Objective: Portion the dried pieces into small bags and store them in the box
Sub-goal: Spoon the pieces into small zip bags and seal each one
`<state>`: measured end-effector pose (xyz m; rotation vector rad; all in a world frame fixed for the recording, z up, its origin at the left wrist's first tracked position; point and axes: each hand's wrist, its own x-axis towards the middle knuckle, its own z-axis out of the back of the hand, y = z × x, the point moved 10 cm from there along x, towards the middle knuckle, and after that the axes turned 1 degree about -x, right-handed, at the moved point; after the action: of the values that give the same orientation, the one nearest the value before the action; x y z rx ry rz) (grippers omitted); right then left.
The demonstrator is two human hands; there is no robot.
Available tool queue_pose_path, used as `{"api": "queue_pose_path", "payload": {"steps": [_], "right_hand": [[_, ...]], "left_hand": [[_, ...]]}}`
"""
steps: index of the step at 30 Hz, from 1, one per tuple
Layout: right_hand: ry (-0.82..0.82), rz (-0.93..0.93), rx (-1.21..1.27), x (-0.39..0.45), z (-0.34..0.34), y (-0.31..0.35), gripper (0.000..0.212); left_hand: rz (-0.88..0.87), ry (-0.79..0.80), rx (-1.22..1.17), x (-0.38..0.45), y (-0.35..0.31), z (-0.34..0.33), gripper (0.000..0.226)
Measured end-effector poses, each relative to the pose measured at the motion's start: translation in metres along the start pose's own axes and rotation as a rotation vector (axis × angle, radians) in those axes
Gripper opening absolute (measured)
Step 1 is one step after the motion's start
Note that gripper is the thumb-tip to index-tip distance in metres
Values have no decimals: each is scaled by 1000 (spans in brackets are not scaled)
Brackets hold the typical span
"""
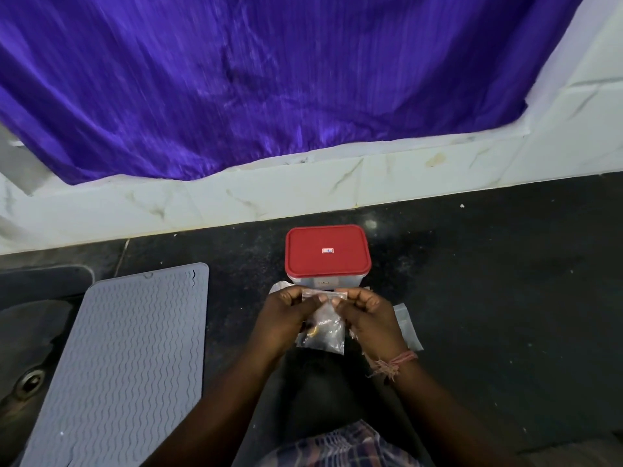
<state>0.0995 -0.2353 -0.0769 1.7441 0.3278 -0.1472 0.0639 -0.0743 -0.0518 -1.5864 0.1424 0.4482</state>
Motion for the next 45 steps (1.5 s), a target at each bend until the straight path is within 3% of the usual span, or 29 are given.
{"api": "queue_pose_path", "payload": {"steps": [9, 13, 17, 20, 25, 29, 35, 39, 41, 43, 45], "right_hand": [[-75, -27, -134, -9, 35, -17, 8], [-123, -40, -225, -13, 52, -30, 8], [-237, -167, -128, -18, 79, -53, 4], [-228, -221, -69, -23, 89, -64, 7], [-207, -308, -41, -29, 110, -71, 11], [-287, -310, -120, -25, 130, -69, 17], [-411, -228, -219, -5, 160, -46, 9], [-430, -96, -409, 24, 170, -21, 16], [-436, -117, -528, 38, 173, -23, 19], [-403, -142, -708, 46, 165, -24, 5], [-402, -75, -1006, 43, 144, -11, 37]], "left_hand": [[33, -2, 162, -1, 20, -31, 17], [100, -5, 129, -2, 39, -44, 5], [290, 27, -77, -12, 71, -59, 15], [316, 51, -78, -11, 81, -67, 22], [380, 38, -9, -10, 94, -79, 13], [405, 2, 45, -5, 103, -96, 13], [375, 99, 126, 6, 97, -131, 26], [485, 105, 83, -1, 106, -126, 18], [579, 82, 80, -9, 119, -115, 16], [656, 52, 56, -17, 132, -102, 18], [687, -16, -10, -20, 141, -85, 24]]}}
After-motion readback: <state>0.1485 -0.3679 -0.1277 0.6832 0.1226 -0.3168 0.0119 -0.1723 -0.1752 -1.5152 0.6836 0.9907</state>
